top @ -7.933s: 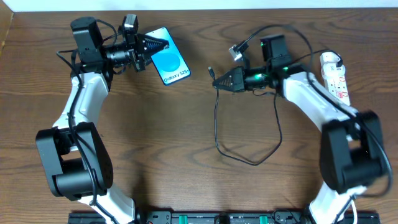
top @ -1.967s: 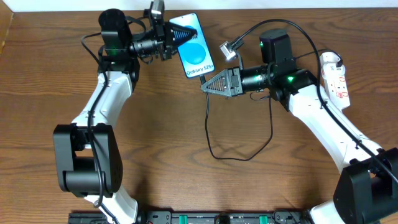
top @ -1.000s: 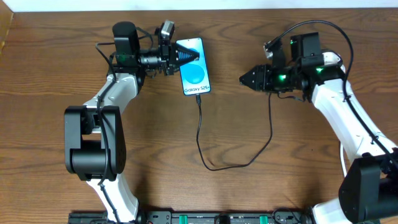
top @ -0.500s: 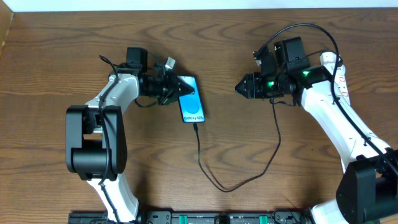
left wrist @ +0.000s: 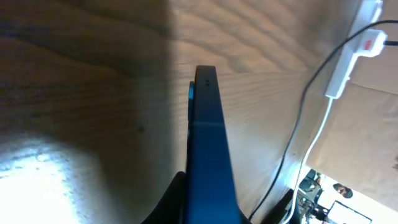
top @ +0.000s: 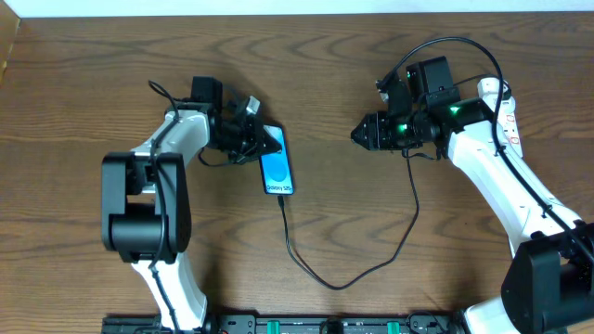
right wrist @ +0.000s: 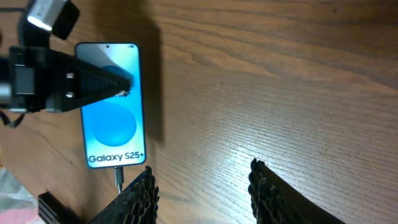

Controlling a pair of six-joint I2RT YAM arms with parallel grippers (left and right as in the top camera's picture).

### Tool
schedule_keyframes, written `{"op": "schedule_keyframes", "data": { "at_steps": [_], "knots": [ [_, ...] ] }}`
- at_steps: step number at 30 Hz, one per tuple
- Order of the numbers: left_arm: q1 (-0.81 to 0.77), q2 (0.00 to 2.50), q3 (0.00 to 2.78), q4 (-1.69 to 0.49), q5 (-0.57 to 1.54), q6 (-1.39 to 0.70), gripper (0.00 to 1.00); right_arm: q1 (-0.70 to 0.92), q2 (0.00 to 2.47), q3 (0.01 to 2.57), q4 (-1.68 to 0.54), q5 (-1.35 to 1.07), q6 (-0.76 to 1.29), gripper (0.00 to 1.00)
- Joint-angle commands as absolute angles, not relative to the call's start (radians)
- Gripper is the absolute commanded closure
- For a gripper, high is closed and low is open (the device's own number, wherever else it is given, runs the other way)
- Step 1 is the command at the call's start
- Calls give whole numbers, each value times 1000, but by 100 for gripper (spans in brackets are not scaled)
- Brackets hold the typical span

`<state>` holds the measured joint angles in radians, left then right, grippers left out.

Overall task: Plug charger to phone and switch on socket
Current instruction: 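Lower the phone flat onto the table with the left gripper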

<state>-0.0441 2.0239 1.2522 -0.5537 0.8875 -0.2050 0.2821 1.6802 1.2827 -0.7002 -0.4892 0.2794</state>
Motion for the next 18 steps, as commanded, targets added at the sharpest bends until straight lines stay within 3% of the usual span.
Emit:
{"op": "schedule_keyframes", "data": {
  "at_steps": [1, 18],
  "knots": [
    [-45, 2068, 1262, -561, 904, -194, 93, 290, 1683, 1292, -706, -473, 265, 54],
    [-45, 2094, 1262, -560, 870, -197, 93, 290, 1683, 1292, -738, -462, 265, 55]
  ]
}}
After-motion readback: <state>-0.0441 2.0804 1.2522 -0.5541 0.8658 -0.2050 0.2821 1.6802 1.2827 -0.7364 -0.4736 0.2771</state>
